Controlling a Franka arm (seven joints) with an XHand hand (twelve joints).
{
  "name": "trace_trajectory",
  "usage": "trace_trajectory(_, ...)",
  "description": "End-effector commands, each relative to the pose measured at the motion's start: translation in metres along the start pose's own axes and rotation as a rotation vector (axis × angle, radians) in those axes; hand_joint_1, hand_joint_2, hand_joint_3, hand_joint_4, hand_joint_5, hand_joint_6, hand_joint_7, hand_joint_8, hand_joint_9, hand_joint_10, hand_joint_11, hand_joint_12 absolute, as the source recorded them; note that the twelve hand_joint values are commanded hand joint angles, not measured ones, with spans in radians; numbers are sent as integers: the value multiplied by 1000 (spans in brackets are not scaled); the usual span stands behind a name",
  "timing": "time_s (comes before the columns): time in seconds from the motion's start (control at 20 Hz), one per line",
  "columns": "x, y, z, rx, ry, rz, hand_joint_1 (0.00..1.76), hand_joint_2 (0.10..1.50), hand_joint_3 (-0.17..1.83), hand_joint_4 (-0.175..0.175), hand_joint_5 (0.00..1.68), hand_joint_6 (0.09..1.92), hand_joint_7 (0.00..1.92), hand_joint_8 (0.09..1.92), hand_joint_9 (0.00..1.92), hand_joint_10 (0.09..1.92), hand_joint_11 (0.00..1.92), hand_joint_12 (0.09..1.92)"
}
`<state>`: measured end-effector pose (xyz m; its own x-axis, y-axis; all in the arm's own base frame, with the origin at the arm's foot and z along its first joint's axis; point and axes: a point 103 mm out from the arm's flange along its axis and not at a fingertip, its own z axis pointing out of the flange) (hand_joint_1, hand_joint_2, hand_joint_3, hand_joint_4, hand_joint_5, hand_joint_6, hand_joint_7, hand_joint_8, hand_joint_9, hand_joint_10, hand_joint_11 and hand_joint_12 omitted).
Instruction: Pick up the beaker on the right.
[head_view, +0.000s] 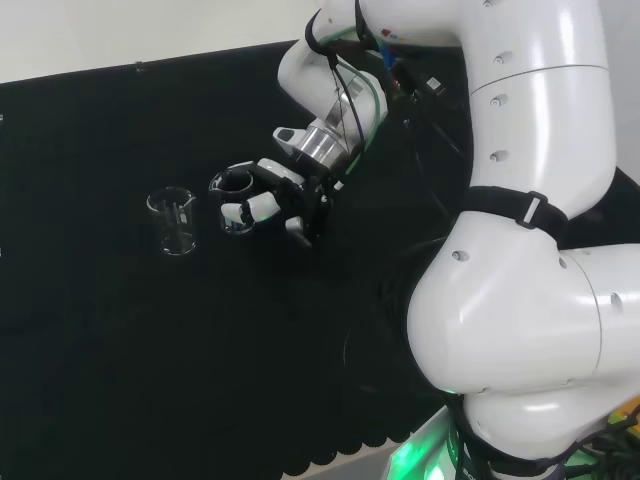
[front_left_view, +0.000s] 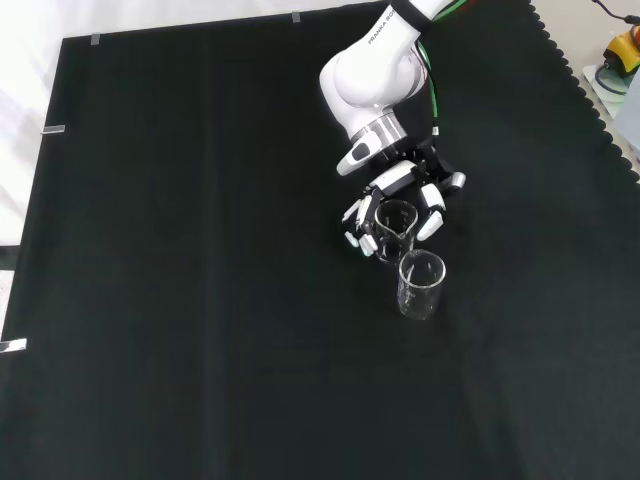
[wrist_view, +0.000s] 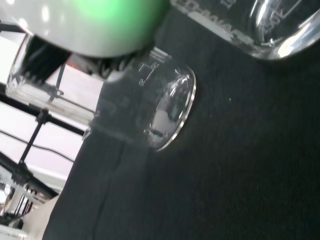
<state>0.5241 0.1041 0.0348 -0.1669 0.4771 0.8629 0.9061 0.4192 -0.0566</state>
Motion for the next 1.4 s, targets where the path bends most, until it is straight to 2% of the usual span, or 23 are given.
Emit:
trace_trajectory(0.05,-2,-2,-7,-59,-7,50,1158,622,837,-135,1050,998,1051,642,1031,480,650,1104)
trace_trajectory(0.1,-2,-1,-6,-61,-10,54,1206,702,699,-156,1067,972,1085,730,1069,493,732,1061)
trace_trajectory(0.2,0,3,-3,-63,-19,63,1257,699,670,-33,1119,953,1202,700,1139,516,868,984)
trace_trajectory(0.25,1,5,-2,-67,-21,62,1269,677,691,3,1139,940,1246,667,1168,511,908,950)
trace_trajectory(0.35,3,6,-4,-76,-29,52,1285,636,723,29,1180,878,1331,566,1234,457,967,899)
trace_trajectory(0.5,6,2,-14,-90,-45,33,1303,577,763,21,1250,747,1469,358,1341,320,1025,854)
trace_trajectory(0.55,7,-3,-22,-90,-53,24,1349,591,711,-50,1277,705,1522,285,1346,297,1036,844)
trace_trajectory(0.6,9,-3,-25,-90,-70,19,1386,605,667,-107,1298,670,1568,217,1350,279,1045,836)
trace_trajectory(0.65,11,-1,-24,-87,-87,17,1408,610,644,-141,1314,642,1599,173,1368,239,1056,830)
trace_trajectory(0.7,13,1,-24,-85,-102,13,1417,689,490,-159,1331,536,1576,208,1381,175,1062,821)
trace_trajectory(0.8,17,4,-23,-83,-123,6,1420,827,232,-172,1340,413,1518,299,1396,90,1067,807)
trace_trajectory(0.9,20,5,-24,-84,-128,-4,1421,872,145,-175,1342,376,1497,333,1402,87,1072,803)
trace_trajectory(1.15,26,3,-29,-74,-155,-36,1422,887,106,-175,1366,320,1507,302,1419,87,1088,793)
trace_trajectory(1.4,30,2,-34,-46,-151,-46,1423,885,107,-175,1373,308,1516,287,1422,87,1092,791)
